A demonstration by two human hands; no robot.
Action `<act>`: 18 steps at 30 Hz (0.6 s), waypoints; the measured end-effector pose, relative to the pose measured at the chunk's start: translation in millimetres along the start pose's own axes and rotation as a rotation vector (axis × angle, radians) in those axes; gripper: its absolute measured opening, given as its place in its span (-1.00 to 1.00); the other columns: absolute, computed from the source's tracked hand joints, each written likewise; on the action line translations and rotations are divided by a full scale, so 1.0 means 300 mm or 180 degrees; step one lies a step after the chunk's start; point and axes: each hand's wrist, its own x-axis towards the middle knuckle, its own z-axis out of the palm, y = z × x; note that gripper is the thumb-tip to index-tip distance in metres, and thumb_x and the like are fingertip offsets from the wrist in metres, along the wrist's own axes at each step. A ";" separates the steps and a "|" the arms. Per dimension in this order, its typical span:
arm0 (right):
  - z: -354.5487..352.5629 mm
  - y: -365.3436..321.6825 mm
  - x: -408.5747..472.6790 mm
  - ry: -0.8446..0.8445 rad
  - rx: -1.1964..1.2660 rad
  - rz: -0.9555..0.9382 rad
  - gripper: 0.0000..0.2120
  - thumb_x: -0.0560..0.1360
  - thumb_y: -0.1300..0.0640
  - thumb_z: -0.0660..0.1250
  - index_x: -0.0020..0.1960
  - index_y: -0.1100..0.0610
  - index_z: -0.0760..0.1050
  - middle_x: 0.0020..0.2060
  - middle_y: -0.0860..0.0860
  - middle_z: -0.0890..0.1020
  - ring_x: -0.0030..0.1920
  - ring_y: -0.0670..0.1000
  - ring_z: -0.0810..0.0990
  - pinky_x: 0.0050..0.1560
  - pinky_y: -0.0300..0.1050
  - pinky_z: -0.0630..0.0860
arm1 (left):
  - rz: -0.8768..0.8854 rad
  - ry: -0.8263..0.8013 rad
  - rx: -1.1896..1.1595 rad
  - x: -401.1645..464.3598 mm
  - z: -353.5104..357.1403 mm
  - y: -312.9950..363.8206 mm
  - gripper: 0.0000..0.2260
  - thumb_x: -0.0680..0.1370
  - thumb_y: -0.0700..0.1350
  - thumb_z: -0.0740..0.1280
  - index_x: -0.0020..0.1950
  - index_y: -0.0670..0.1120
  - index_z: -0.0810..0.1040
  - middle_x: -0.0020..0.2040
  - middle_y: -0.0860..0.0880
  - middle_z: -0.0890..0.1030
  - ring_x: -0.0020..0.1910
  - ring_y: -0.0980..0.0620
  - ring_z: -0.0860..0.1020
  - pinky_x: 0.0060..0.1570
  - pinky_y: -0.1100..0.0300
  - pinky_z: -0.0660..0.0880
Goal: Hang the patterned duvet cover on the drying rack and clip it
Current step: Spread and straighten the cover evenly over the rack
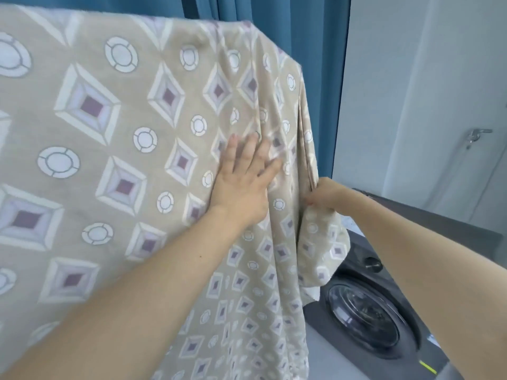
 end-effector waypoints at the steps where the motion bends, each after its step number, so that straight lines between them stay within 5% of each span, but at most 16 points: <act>1: 0.013 0.035 -0.019 0.0004 -0.0075 0.0041 -0.91 0.42 0.25 0.31 -0.09 0.25 0.51 -0.27 0.12 0.51 -0.33 0.08 0.43 -0.37 -0.14 0.36 | 0.0237 -0.0265 0.0212 -0.035 0.045 0.032 -0.37 0.56 0.09 0.11 0.60 0.06 -0.02 0.59 -0.16 -0.17 0.54 -0.24 -0.26 0.32 -0.30 -0.50; 5: 0.061 0.112 -0.095 0.0076 -0.0467 0.0174 -0.89 0.51 0.24 0.22 -0.06 0.28 0.47 -0.24 0.15 0.52 -0.32 0.11 0.47 -0.38 -0.10 0.38 | 0.0871 -0.0593 0.0765 -0.080 0.130 0.081 -0.49 0.62 -0.05 0.06 0.57 0.00 0.03 0.58 -0.17 -0.19 0.53 -0.25 -0.29 0.23 -0.32 -0.55; 8: 0.101 0.169 -0.141 0.0049 -0.0758 0.0245 -0.87 0.51 0.28 0.13 -0.03 0.26 0.43 -0.18 0.15 0.54 -0.21 0.13 0.50 -0.24 -0.08 0.44 | 0.1150 -0.0368 0.0931 -0.092 0.144 0.077 -0.62 0.59 -0.14 0.14 0.42 -0.06 0.37 0.50 -0.17 0.16 0.52 -0.27 0.02 0.30 -0.38 -0.43; 10: 0.125 0.205 -0.156 0.0076 -0.0810 0.0215 -0.76 0.50 0.27 0.11 0.10 0.24 0.46 -0.09 0.14 0.56 -0.10 0.14 0.51 -0.09 -0.07 0.45 | 0.1184 -0.0364 0.0965 -0.103 0.146 0.066 -0.71 0.53 -0.16 0.20 0.21 -0.03 0.57 0.26 -0.11 0.43 0.36 -0.25 0.31 0.39 -0.34 -0.27; 13: 0.133 0.225 -0.165 0.0310 -0.0799 0.0269 -0.75 0.49 0.29 0.15 0.13 0.24 0.47 -0.08 0.15 0.57 -0.15 0.13 0.49 -0.17 -0.08 0.41 | 0.1218 -0.0155 0.0693 -0.127 0.174 0.075 -0.73 0.47 -0.16 0.13 -0.01 -0.01 0.60 -0.02 -0.04 0.56 0.07 -0.14 0.50 0.42 -0.12 0.10; 15: 0.128 0.229 -0.165 0.0664 -0.1023 0.0261 -0.73 0.51 0.15 0.14 0.14 0.22 0.47 0.01 0.17 0.59 -0.09 0.16 0.52 -0.13 -0.07 0.42 | 0.1027 0.0061 0.0580 -0.143 0.167 0.093 -0.68 0.43 -0.16 0.05 -0.06 -0.01 0.59 -0.12 -0.01 0.58 -0.02 -0.08 0.53 0.27 0.00 0.21; 18: 0.125 0.250 -0.181 0.0947 -0.1349 0.0196 -0.56 0.44 -0.21 0.12 0.09 0.11 0.44 -0.08 0.08 0.59 -0.07 0.17 0.56 -0.09 -0.02 0.46 | 0.0854 -0.0180 0.0580 -0.170 0.161 0.122 -0.61 0.47 -0.20 -0.01 0.12 -0.06 0.53 0.01 -0.05 0.55 0.09 -0.10 0.48 0.25 -0.02 0.16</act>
